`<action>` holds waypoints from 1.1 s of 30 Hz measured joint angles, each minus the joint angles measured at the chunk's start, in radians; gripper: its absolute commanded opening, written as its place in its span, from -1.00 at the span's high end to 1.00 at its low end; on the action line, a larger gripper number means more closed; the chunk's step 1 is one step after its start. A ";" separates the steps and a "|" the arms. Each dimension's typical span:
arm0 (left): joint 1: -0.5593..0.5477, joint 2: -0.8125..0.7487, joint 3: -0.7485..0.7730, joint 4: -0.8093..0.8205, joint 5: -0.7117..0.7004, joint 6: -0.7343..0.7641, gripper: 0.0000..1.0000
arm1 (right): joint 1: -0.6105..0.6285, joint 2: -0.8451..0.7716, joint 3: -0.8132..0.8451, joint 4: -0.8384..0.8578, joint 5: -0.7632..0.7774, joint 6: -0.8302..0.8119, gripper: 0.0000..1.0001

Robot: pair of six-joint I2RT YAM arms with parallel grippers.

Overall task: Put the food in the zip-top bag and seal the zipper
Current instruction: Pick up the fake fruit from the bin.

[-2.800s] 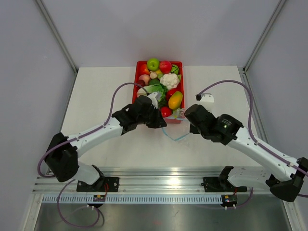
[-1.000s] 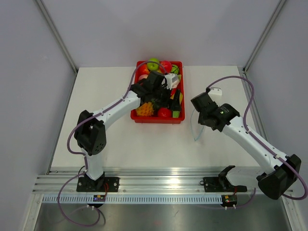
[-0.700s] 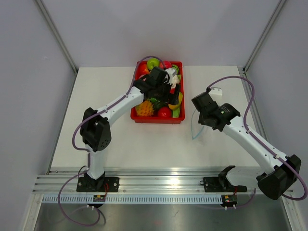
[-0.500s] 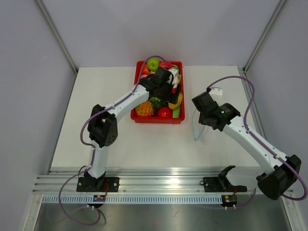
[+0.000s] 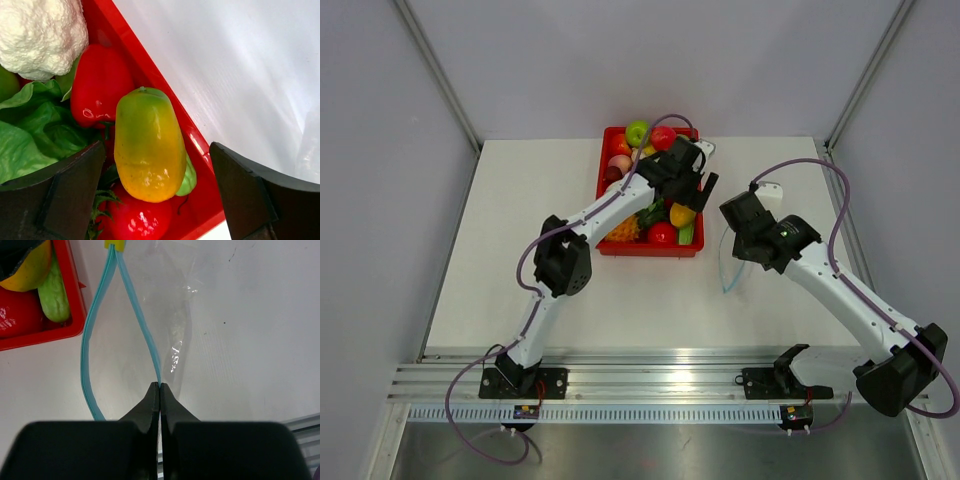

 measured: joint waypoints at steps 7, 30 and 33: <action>-0.001 0.064 0.013 -0.024 -0.030 0.007 -0.57 | 0.000 -0.003 0.000 0.000 -0.005 0.000 1.00; -0.010 -0.315 -0.252 0.001 -0.051 -0.001 1.00 | 0.000 -0.014 -0.010 0.032 -0.063 -0.002 1.00; -0.008 -0.485 -0.367 0.075 -0.007 -0.043 1.00 | -0.001 -0.014 -0.019 0.052 -0.092 0.000 1.00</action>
